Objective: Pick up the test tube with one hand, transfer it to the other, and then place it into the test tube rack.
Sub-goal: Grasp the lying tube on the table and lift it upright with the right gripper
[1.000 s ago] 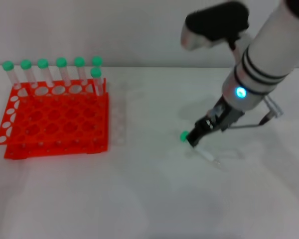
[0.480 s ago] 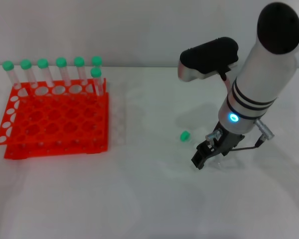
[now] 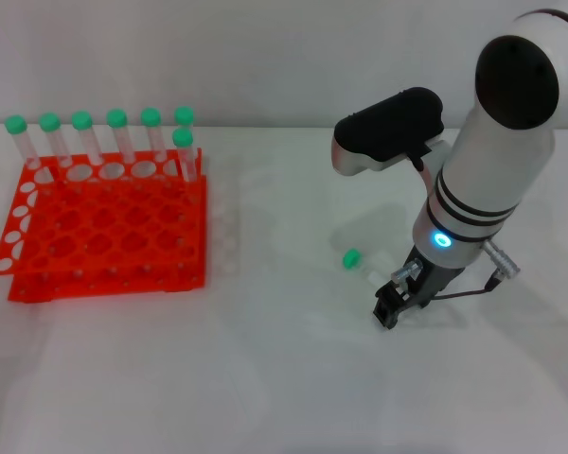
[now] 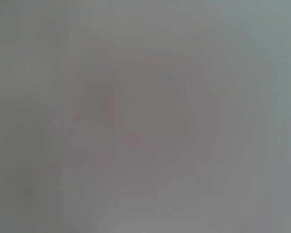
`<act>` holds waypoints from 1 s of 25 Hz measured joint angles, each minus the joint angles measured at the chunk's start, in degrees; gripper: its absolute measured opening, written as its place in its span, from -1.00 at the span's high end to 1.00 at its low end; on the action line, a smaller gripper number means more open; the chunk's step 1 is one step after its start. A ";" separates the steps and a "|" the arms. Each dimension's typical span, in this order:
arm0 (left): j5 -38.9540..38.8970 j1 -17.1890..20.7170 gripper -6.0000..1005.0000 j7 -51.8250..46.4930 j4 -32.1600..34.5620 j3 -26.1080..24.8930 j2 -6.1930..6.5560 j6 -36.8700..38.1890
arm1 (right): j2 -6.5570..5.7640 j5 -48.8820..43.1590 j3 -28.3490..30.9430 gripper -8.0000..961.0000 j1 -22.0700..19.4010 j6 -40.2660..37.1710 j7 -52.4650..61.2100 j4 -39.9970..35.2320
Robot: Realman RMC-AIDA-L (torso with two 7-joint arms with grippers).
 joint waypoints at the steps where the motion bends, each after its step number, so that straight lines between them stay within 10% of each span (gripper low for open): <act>1: 0.00 0.00 -0.62 0.00 0.05 0.00 -0.02 -0.02 | 0.00 0.00 0.03 -0.22 -0.15 -0.08 0.01 0.03; 25: 0.07 0.15 -0.58 -0.01 -0.05 0.00 -0.16 0.48 | -0.28 -0.52 0.45 0.60 -1.09 -0.33 -2.33 -2.08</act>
